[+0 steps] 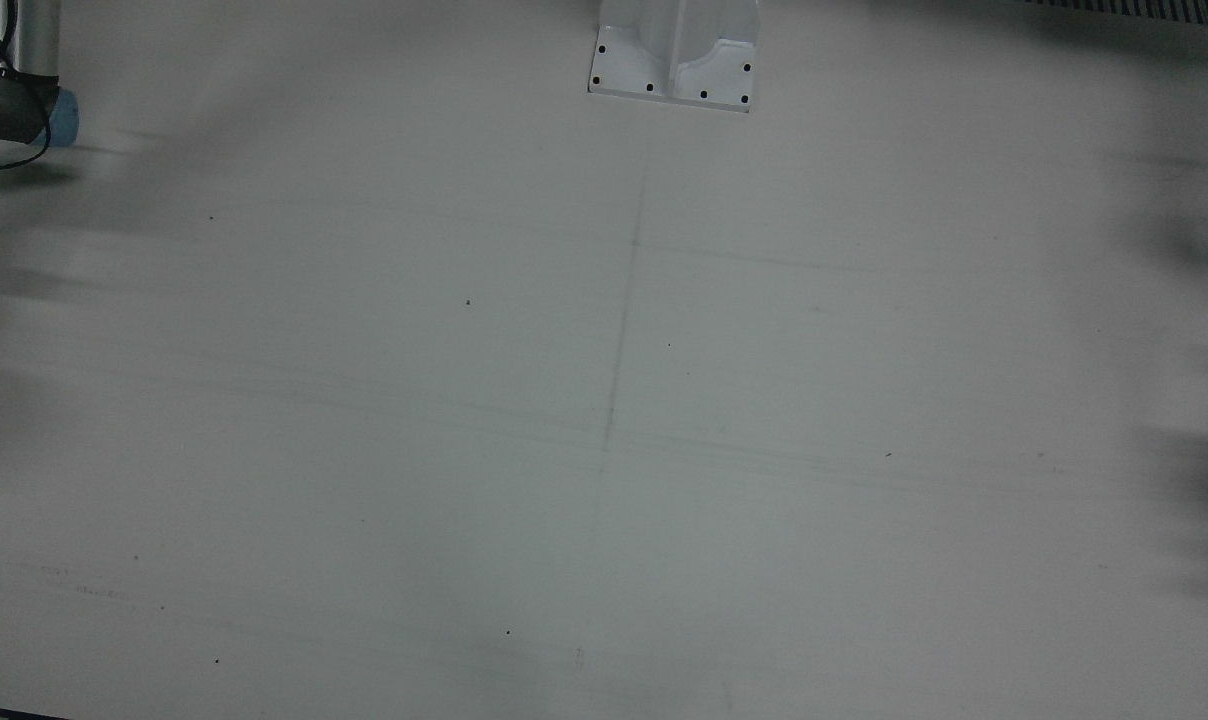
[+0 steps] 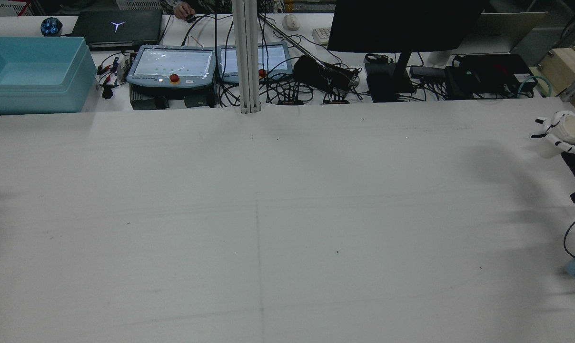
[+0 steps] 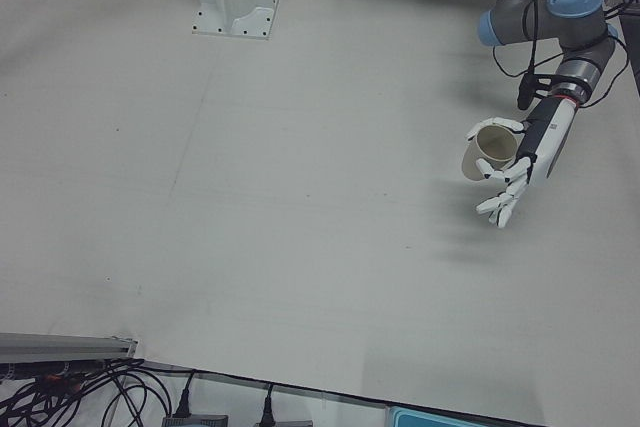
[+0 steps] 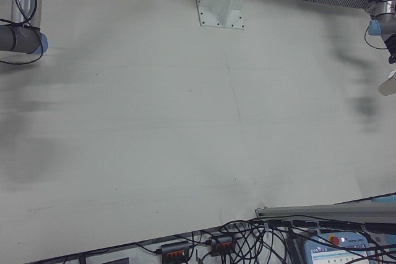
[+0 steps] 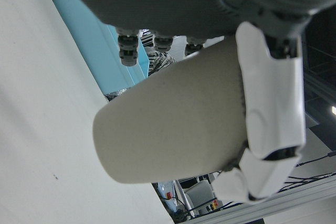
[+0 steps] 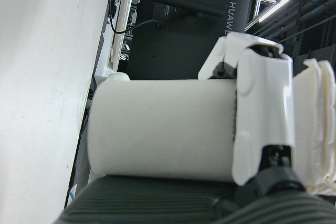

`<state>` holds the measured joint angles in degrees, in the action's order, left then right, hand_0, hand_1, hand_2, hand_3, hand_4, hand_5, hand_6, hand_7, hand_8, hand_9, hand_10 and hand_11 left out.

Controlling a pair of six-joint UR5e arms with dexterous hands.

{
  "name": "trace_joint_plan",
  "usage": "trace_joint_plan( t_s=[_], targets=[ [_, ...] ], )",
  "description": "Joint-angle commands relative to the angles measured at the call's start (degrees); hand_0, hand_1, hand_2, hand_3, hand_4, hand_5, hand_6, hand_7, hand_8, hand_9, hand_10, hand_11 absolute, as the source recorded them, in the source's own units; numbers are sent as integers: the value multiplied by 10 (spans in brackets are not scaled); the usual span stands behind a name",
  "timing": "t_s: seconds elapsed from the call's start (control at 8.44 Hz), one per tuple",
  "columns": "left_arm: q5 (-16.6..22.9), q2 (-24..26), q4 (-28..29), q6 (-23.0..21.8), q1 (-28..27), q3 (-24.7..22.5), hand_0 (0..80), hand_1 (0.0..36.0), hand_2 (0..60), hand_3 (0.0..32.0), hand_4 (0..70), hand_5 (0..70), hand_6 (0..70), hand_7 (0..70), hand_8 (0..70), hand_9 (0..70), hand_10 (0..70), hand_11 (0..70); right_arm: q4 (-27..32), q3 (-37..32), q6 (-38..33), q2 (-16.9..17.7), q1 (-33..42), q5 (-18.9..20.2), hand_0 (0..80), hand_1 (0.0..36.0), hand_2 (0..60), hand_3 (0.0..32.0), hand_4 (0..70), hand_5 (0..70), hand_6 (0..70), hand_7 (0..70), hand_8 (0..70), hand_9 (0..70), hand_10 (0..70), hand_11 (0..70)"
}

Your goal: Pour water

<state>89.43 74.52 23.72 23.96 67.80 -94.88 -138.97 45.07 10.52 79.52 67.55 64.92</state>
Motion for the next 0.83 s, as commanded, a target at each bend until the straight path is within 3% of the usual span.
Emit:
trace_joint_plan(
  t_s=[0.0,0.12,0.47,0.71],
  targets=[
    [-8,29,15,73,-33,14,623,308,480,0,350,700,110,211,41,34,71,128,-2,27,-21,12,-5,6,490,88,0,320,49,0,4,42,22,0,0,0],
    [-28,55,20,76,-57,48,616,301,464,0,353,700,115,216,43,37,73,129,-9,47,-21,16,-8,7,480,80,0,320,7,0,0,33,19,0,0,0],
    [-65,115,39,75,-108,145,577,263,440,0,365,700,108,194,41,30,66,116,-18,56,-23,15,-14,5,475,88,0,320,0,0,0,55,25,0,0,0],
    [-65,124,30,79,-112,152,573,247,398,0,358,700,110,183,43,26,59,105,-20,57,-23,14,-19,3,477,100,0,320,1,0,0,82,29,2,0,0]
  ],
)
